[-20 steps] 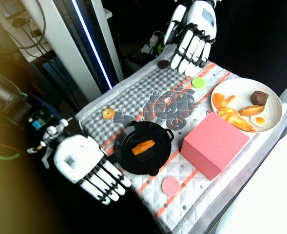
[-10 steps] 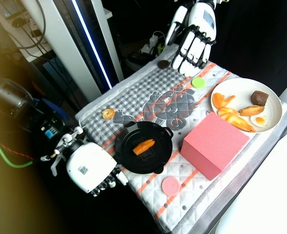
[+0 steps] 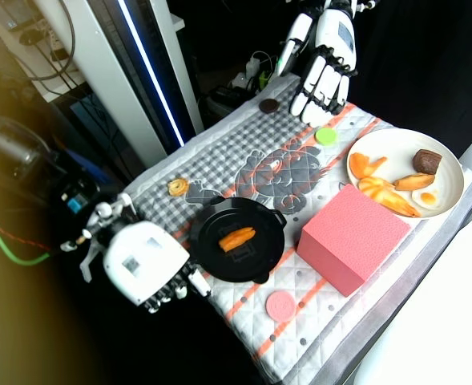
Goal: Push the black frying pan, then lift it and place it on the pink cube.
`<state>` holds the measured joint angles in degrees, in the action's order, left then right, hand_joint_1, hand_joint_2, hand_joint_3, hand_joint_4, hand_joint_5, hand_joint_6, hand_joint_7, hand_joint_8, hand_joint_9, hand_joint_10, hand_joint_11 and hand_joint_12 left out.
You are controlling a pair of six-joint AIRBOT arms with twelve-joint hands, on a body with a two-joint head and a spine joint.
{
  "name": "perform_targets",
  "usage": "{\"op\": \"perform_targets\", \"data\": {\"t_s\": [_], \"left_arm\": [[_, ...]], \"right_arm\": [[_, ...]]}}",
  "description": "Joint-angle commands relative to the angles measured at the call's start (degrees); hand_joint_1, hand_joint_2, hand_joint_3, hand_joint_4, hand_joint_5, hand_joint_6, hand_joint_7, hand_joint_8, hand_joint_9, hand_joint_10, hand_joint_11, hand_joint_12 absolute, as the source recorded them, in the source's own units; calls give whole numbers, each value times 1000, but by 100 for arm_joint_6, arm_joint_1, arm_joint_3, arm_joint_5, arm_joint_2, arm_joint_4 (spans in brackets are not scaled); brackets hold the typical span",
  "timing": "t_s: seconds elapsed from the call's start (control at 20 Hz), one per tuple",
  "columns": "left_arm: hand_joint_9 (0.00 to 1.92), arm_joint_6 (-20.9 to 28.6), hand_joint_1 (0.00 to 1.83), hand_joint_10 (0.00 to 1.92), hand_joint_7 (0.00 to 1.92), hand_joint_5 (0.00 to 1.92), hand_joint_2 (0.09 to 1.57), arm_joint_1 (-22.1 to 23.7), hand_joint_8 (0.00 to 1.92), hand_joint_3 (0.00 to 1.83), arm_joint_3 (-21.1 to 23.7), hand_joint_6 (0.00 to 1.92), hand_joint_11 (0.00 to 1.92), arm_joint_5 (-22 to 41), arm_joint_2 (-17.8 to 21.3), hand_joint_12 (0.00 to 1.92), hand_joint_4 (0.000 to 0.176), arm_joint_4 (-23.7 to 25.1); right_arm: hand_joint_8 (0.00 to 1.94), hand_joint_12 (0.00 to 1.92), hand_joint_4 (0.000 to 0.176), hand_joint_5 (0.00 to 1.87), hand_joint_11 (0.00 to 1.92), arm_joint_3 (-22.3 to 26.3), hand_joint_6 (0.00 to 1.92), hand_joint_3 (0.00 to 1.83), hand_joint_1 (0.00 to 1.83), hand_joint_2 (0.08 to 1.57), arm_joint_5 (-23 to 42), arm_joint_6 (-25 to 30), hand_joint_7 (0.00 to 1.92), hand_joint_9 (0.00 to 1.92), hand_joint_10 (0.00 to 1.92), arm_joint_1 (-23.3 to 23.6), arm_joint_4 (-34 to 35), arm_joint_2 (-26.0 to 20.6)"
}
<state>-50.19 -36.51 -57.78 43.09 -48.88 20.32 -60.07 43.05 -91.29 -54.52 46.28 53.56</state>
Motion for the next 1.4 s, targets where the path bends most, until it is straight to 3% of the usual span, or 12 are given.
{"op": "perform_targets", "data": {"t_s": [0.0, 0.2, 0.45, 0.55, 0.75, 0.85, 1.0, 1.15, 1.25, 1.35], "left_arm": [[302, -25, 515, 8, 302, 378, 1447, 10, 1, 0, 25, 2, 0, 822, 70, 1212, 0, -265], [330, -80, 558, 19, 325, 390, 1425, -67, 4, 0, 25, 4, 0, 901, 78, 1319, 3, -382], [326, -110, 537, 17, 328, 398, 1433, -129, 3, 1, 23, 7, 0, 953, 78, 1302, 12, -469], [331, -118, 558, 19, 331, 411, 1429, -169, 4, 0, 23, 11, 0, 986, 78, 1312, 1, -506], [318, -144, 544, 13, 325, 410, 1441, -223, 0, 2, 23, 4, 0, 1052, 77, 1288, 0, -580], [331, -146, 601, 18, 336, 422, 1425, -231, 4, 0, 23, 7, 0, 1067, 77, 1270, 0, -592], [330, -158, 527, 16, 326, 414, 1438, -270, 1, 3, 24, 1, 0, 1119, 77, 1285, 1, -650], [364, -173, 545, 29, 353, 427, 1423, -300, 11, 0, 25, 6, 0, 1153, 77, 1283, 0, -702], [400, -181, 479, 41, 372, 417, 1417, -328, 5, 1, 27, 4, 0, 1176, 77, 1215, 5, -737], [401, -185, 443, 40, 372, 417, 1425, -347, 4, 4, 27, 4, 0, 1187, 78, 1213, 0, -756]], "right_arm": [[1941, 1921, 0, 1275, 1594, 15, 1921, 21, 1351, 1366, 831, 85, 1523, 1627, 1921, 9, -246, -67], [1941, 1921, 0, 1265, 1632, 159, 1921, 5, 1418, 1356, 1325, 520, 1546, 1661, 1921, -168, -399, -151], [1941, 1921, 0, 1177, 1676, 226, 1921, 2, 1404, 1355, 1913, 1116, 1544, 1679, 1921, -424, -494, -194], [1941, 1921, 0, 1193, 1670, 286, 1921, 4, 1396, 1362, 2092, 1189, 1527, 1671, 1921, -443, -553, -201], [1941, 1921, 0, 1230, 1608, 358, 1921, 0, 1387, 1345, 2684, 1952, 1472, 1616, 1921, -661, -843, -226], [1941, 1921, 0, 1202, 1636, 509, 1921, 0, 1328, 1352, 3010, 1994, 1472, 1625, 1921, -713, -946, -315], [1941, 1921, 0, 1147, 1667, 695, 1921, 0, 1362, 1347, 3415, 2122, 1483, 1639, 1921, -761, -1172, -473], [1941, 1921, 0, 1152, 1657, 809, 1921, 2, 1291, 1356, 3644, 2210, 1465, 1624, 1921, -761, -1400, -618], [1941, 1921, 0, 1184, 1684, 865, 1921, 0, 1409, 1331, 3742, 2227, 1508, 1676, 1921, -760, -1512, -702], [1941, 1921, 0, 1186, 1677, 873, 1921, 2, 1359, 1349, 3760, 2227, 1505, 1671, 1921, -760, -1536, -775]]}}
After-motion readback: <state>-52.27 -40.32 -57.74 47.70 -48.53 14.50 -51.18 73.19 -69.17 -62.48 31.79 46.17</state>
